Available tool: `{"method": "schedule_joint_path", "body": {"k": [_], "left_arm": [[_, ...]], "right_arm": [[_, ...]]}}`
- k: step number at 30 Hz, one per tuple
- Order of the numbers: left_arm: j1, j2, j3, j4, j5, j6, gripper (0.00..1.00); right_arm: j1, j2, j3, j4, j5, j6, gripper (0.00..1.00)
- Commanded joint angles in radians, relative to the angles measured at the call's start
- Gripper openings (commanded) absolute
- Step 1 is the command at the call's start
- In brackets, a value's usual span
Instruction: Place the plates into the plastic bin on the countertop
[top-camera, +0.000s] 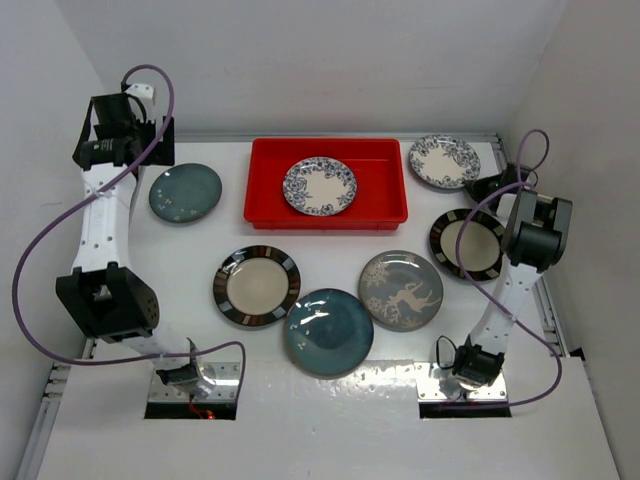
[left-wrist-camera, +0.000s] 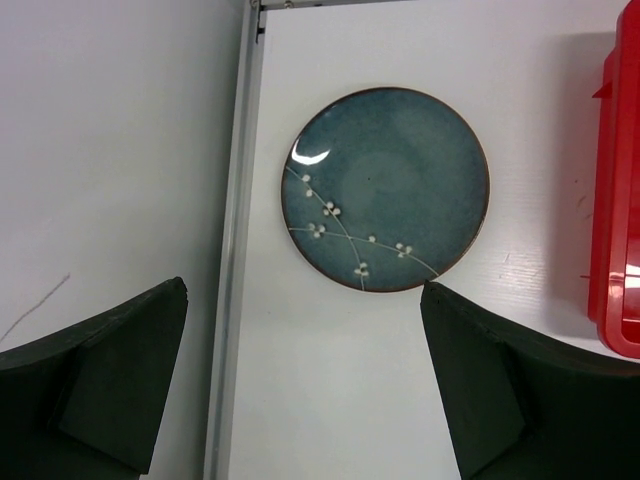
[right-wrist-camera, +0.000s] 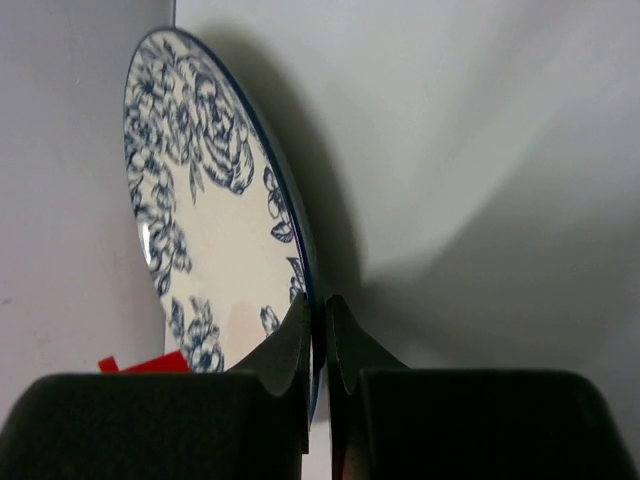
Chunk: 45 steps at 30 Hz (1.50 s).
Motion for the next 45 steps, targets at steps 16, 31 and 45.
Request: {"method": "schedule_joint_path", "body": {"k": [16, 31, 45], "left_arm": [[0.064, -0.105, -0.028, 0.015, 0.109, -0.034, 1.0], [0.093, -0.113, -0.078, 0.015, 0.149, -0.034, 1.0], [0.121, -0.074, -0.117, 0.015, 0.197, -0.034, 1.0]], "right_arm": [[0.002, -0.421, -0.393, 0.508, -0.033, 0.289, 0.0], [0.131, -0.627, -0.505, 0.555, -0.041, 0.288, 0.0], [0.534, -0.495, -0.266, 0.32, -0.042, 0.156, 0.0]]}}
